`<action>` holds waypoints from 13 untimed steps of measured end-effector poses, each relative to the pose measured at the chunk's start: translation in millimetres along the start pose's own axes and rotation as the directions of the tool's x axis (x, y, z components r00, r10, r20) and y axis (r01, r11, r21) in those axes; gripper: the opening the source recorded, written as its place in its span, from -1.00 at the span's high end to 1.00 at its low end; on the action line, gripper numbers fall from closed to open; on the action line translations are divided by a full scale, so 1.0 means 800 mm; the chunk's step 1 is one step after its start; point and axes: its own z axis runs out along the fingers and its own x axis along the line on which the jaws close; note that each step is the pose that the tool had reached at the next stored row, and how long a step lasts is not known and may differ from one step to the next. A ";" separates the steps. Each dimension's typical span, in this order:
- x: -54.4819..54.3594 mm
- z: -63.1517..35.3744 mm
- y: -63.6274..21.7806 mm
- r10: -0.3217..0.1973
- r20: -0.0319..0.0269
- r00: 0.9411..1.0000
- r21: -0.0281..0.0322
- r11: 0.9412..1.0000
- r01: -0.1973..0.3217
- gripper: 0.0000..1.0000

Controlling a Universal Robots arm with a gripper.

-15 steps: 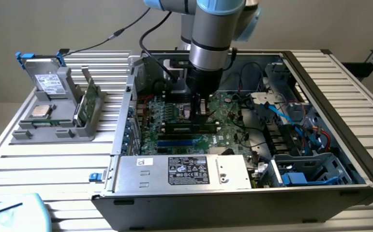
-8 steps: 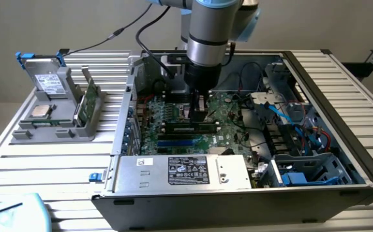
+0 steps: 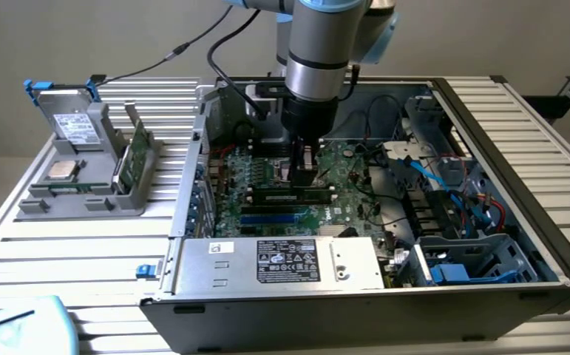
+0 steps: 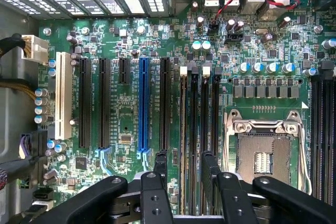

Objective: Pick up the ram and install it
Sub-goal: 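Press down the ram until it locks into place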

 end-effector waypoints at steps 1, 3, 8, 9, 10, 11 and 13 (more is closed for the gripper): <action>0.000 0.000 0.000 0.000 0.000 1.000 0.000 1.000 0.000 0.19; 0.000 0.000 0.000 0.000 0.000 1.000 0.000 1.000 0.000 0.19; 0.000 0.000 0.000 0.000 0.000 1.000 0.000 1.000 0.000 0.24; 0.000 0.000 0.000 0.000 0.000 1.000 0.000 1.000 0.000 0.37; 0.000 0.000 0.000 0.000 0.000 1.000 0.000 1.000 0.000 0.37; 0.000 0.000 0.000 0.000 0.000 1.000 0.000 1.000 0.000 0.50; 0.000 0.000 0.000 0.000 0.000 1.000 0.000 1.000 0.000 0.62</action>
